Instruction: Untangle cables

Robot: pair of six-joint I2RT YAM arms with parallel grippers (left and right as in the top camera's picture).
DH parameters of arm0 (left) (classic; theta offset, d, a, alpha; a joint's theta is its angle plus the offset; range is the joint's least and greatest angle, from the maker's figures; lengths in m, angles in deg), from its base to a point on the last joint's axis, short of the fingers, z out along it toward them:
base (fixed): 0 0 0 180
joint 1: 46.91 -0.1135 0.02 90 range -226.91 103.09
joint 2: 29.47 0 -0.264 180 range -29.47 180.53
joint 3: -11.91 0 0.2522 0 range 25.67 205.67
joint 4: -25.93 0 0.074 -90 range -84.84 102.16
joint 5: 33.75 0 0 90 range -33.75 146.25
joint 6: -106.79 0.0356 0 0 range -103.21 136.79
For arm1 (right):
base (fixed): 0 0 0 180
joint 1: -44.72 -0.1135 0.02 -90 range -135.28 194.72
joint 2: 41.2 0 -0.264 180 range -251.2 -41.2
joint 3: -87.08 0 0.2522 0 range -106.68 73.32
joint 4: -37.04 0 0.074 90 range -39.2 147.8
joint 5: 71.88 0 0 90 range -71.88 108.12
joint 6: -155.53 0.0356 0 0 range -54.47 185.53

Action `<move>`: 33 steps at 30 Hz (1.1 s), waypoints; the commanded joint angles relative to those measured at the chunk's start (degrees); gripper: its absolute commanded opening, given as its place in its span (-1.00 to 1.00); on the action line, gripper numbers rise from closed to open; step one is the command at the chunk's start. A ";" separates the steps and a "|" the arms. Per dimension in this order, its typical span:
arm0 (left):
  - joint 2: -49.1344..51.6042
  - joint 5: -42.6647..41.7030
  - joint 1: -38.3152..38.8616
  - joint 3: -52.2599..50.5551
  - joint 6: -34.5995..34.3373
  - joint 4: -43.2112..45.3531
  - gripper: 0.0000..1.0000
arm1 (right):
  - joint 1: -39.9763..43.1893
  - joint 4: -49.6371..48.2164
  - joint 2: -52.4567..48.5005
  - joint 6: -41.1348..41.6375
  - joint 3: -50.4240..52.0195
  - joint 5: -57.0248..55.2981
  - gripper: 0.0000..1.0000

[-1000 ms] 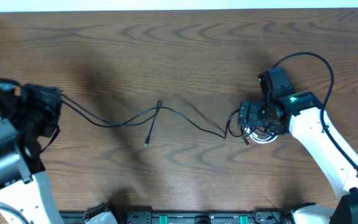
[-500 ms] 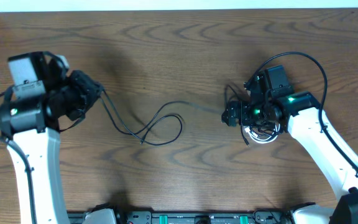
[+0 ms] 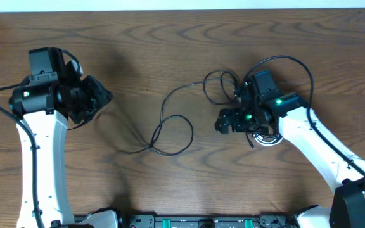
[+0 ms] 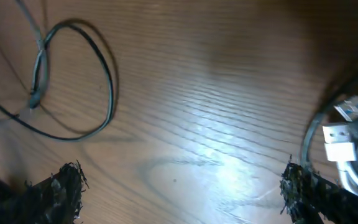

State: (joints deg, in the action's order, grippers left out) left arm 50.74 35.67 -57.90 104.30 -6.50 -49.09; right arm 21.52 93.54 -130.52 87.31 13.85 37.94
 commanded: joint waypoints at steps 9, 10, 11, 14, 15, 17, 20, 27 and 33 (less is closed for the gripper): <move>0.48 -12.98 1.40 0.98 9.22 -0.17 0.25 | -3.04 -1.84 -0.24 5.75 -0.35 0.35 0.99; 0.50 -12.98 2.08 0.98 9.35 -0.22 0.26 | -2.95 -1.84 -0.09 5.88 -0.42 0.33 0.99; 0.50 -12.98 2.91 0.98 9.84 -0.26 0.25 | -2.86 -1.79 0.20 5.88 -0.48 0.33 0.99; 0.57 -12.85 6.19 0.94 11.56 -0.15 0.26 | -1.86 -1.27 2.51 6.05 -0.57 0.48 0.99; 0.66 -12.85 7.41 0.94 11.74 0.00 0.26 | -1.16 -0.76 3.74 6.05 -0.63 0.48 0.99; 1.05 -12.81 9.86 0.94 11.69 0.46 0.27 | 1.03 0.66 6.80 6.05 -0.98 0.46 0.99; 2.12 -11.65 13.40 0.79 11.65 2.10 0.27 | 5.49 3.37 12.17 6.05 -1.46 0.46 0.99; 6.93 8.00 20.11 0.72 11.69 7.67 0.27 | 13.73 10.99 23.41 5.99 -1.46 0.22 0.99; 13.20 10.71 21.90 0.72 16.96 14.60 0.46 | 13.05 15.91 25.66 5.55 -1.44 0.22 0.99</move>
State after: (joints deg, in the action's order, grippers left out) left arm 61.66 42.78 -36.63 104.30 6.48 -35.47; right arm 35.12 108.73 -104.93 92.97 13.24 37.85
